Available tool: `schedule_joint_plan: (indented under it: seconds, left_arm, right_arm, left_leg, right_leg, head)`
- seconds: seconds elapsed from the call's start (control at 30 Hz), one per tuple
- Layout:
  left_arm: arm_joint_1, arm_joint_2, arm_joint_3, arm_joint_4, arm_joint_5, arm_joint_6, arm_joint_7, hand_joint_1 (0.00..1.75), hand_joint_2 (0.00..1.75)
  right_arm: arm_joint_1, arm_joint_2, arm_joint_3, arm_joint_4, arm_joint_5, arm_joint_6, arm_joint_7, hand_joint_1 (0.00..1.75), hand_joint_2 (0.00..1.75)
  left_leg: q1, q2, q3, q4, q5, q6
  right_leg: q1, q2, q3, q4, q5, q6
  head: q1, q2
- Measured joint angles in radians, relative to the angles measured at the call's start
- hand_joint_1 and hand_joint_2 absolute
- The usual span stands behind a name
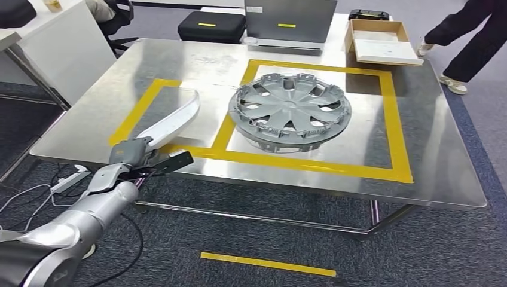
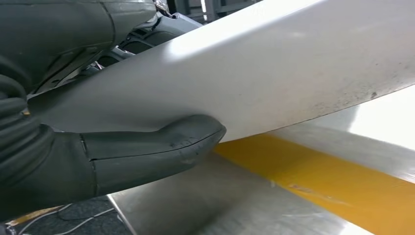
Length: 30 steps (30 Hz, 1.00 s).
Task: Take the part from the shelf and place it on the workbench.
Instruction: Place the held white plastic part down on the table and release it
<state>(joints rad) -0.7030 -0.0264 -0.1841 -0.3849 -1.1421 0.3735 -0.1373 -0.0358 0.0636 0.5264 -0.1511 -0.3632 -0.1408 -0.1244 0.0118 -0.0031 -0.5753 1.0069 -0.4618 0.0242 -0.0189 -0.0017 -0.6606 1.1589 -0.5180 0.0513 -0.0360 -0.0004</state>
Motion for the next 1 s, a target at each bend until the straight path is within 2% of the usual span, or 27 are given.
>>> schedule_joint_plan:
  seconds: [0.07,0.1,0.17,0.23,0.27,0.3,0.37,0.4,0.43,0.47,0.5,0.57,0.6,0.63,0.73,0.8,0.87,0.9,0.93,0.97,1.0]
  left_arm:
    - [-0.001,0.0,0.0,0.0,0.0,0.0,0.0,1.75,1.75]
    - [-0.002,0.0,0.0,0.0,0.0,0.0,0.0,1.75,1.75]
    - [-0.002,0.0,-0.001,0.0,0.0,-0.001,0.0,1.75,1.75]
    - [-0.002,0.001,-0.002,0.0,0.0,-0.001,0.0,1.75,1.75]
    - [-0.002,0.001,-0.002,0.0,0.0,-0.001,0.0,1.75,1.75]
    - [-0.002,0.001,-0.003,0.0,0.0,-0.002,0.0,1.75,1.75]
    - [0.0,0.001,-0.006,0.001,-0.003,-0.009,0.005,1.75,1.75]
    - [0.001,0.001,-0.008,0.001,-0.006,-0.016,0.009,1.75,1.75]
    - [0.0,0.001,-0.01,0.002,-0.011,-0.026,0.015,1.75,1.75]
    - [-0.003,0.002,-0.013,0.002,-0.016,-0.037,0.022,1.75,1.75]
    - [-0.009,0.003,-0.017,0.002,-0.021,-0.048,0.028,1.75,1.75]
    - [-0.027,0.007,-0.028,0.002,-0.033,-0.073,0.043,0.87,1.75]
    - [-0.036,0.009,-0.034,0.002,-0.037,-0.083,0.049,0.44,1.75]
    - [-0.041,0.011,-0.039,0.002,-0.04,-0.09,0.054,0.0,1.31]
    - [-0.044,0.016,-0.052,0.002,-0.046,-0.077,0.064,0.0,0.0]
    - [-0.045,0.017,-0.067,0.0,-0.066,-0.03,0.071,0.0,0.0]
    - [-0.044,0.017,-0.087,0.0,-0.09,0.031,0.085,0.0,0.0]
    - [-0.043,0.017,-0.096,0.0,-0.097,0.052,0.09,0.0,0.0]
    - [-0.041,0.017,-0.105,0.0,-0.102,0.065,0.094,0.0,0.0]
    - [-0.039,0.017,-0.112,0.0,-0.105,0.072,0.096,0.0,0.0]
    - [-0.039,0.017,-0.118,0.0,-0.106,0.073,0.097,0.0,0.0]
  right_arm:
    - [-0.002,-0.001,0.0,0.0,0.0,0.0,0.0,0.0,1.75]
    - [-0.002,-0.001,0.0,0.0,0.0,0.001,0.0,0.0,1.75]
    - [-0.002,-0.001,0.0,0.0,0.0,0.001,0.0,0.0,1.75]
    - [0.0,-0.001,0.0,0.0,0.0,0.001,0.0,0.0,1.75]
    - [0.0,-0.001,0.0,0.0,0.0,0.001,0.0,0.0,1.75]
    - [0.0,-0.001,0.0,0.0,0.0,0.001,0.0,0.0,1.75]
    - [0.0,-0.002,0.0,0.0,0.0,0.001,0.0,0.0,1.75]
    - [0.001,-0.002,0.0,0.0,0.0,0.001,0.0,0.0,1.75]
    - [0.002,-0.002,0.0,0.0,0.001,0.001,0.0,0.0,1.75]
    - [0.002,-0.002,0.0,0.0,0.001,0.001,0.0,0.0,1.75]
    - [0.002,-0.002,0.0,0.0,0.001,0.001,0.0,0.0,1.75]
    - [0.001,-0.002,0.0,0.0,0.0,0.001,0.0,0.0,0.87]
    - [0.0,-0.002,0.0,0.0,-0.001,0.001,0.001,0.0,0.44]
    - [0.0,-0.002,0.0,0.0,-0.003,0.001,0.003,0.0,0.0]
    - [0.002,-0.002,0.0,0.0,-0.006,0.001,0.006,0.0,0.0]
    - [0.003,-0.003,0.0,0.0,-0.007,0.002,0.005,0.0,0.0]
    - [0.004,-0.003,0.001,0.0,-0.007,0.001,0.002,0.0,0.0]
    - [0.006,-0.003,0.002,0.0,-0.007,0.0,0.002,0.0,0.0]
    - [0.007,-0.003,0.004,0.0,-0.007,0.001,0.002,0.0,0.0]
    - [0.007,-0.003,0.006,0.0,-0.007,0.003,0.004,0.0,0.0]
    - [0.007,-0.003,0.007,0.0,-0.008,0.007,0.006,0.0,0.0]
  left_leg:
    - [-0.001,-0.002,-0.005,0.009,-0.004,-0.014]
    - [-0.002,-0.003,-0.007,0.011,-0.004,-0.022]
    - [-0.002,-0.004,-0.009,0.009,-0.001,-0.033]
    - [0.001,-0.003,-0.015,0.026,-0.016,-0.041]
    - [0.002,-0.003,-0.027,0.057,-0.038,-0.044]
    - [0.002,-0.002,-0.051,0.111,-0.069,-0.046]
    - [0.002,-0.002,-0.11,0.247,-0.13,-0.046]
    - [0.001,-0.002,-0.131,0.294,-0.143,-0.044]
    - [0.0,-0.002,-0.133,0.301,-0.135,-0.04]
    - [-0.003,-0.002,-0.118,0.268,-0.109,-0.034]
    - [-0.006,-0.002,-0.086,0.203,-0.072,-0.027]
    - [-0.015,-0.001,-0.024,0.071,-0.021,-0.01]
    - [-0.019,-0.001,-0.007,0.032,-0.013,-0.005]
    - [-0.022,-0.001,-0.003,0.018,-0.015,-0.003]
    - [-0.018,0.001,-0.001,0.002,-0.004,0.003]
    - [-0.01,0.003,0.0,-0.007,0.006,0.008]
    - [-0.01,0.005,-0.003,-0.006,0.009,0.01]
    - [-0.009,0.006,-0.005,-0.006,0.01,0.01]
    - [-0.009,0.006,-0.007,-0.005,0.01,0.01]
    - [-0.008,0.006,-0.007,-0.003,0.01,0.009]
    - [-0.006,0.006,-0.008,-0.001,0.009,0.008]
  right_leg:
    - [-0.002,0.001,0.06,-0.115,0.035,-0.002]
    - [-0.001,0.003,0.073,-0.138,0.037,-0.006]
    - [0.002,0.005,0.073,-0.139,0.036,-0.023]
    - [0.002,0.005,0.072,-0.141,0.04,-0.037]
    - [0.001,0.005,0.072,-0.143,0.042,-0.044]
    - [0.002,0.004,0.072,-0.143,0.043,-0.049]
    - [0.007,0.004,0.069,-0.143,0.043,-0.055]
    - [0.01,0.004,0.069,-0.143,0.044,-0.056]
    - [0.013,0.004,0.068,-0.143,0.044,-0.058]
    - [0.016,0.005,0.069,-0.143,0.044,-0.058]
    - [0.018,0.005,0.071,-0.143,0.044,-0.058]
    - [0.022,0.005,0.071,-0.141,0.044,-0.056]
    - [0.023,0.004,0.069,-0.141,0.046,-0.053]
    - [0.023,0.004,0.066,-0.141,0.047,-0.049]
    - [0.02,0.004,0.053,-0.133,0.042,-0.036]
    - [0.019,0.005,0.017,-0.064,-0.001,-0.025]
    - [0.014,0.004,-0.044,0.068,-0.064,-0.015]
    - [0.012,0.004,-0.067,0.118,-0.081,-0.011]
    - [0.01,0.004,-0.073,0.133,-0.079,-0.008]
    - [0.008,0.003,-0.059,0.107,-0.057,-0.006]
    - [0.005,0.002,-0.026,0.045,-0.022,-0.004]
  head:
    - [0.001,0.0]
    - [0.002,0.0]
    - [0.001,0.0]
    - [0.0,0.0]
    - [-0.001,0.0]
    - [-0.002,0.0]
    - [-0.002,0.0]
    - [-0.002,0.0]
    - [-0.002,0.0]
    - [-0.002,0.0]
    - [-0.002,0.0]
    - [-0.001,0.0]
    - [-0.001,0.0]
    - [-0.001,0.0]
    - [0.0,0.0]
    - [0.004,0.0]
    - [0.007,0.0]
    - [0.007,0.0]
    - [0.007,0.0]
    - [0.007,0.0]
    - [0.007,0.0]
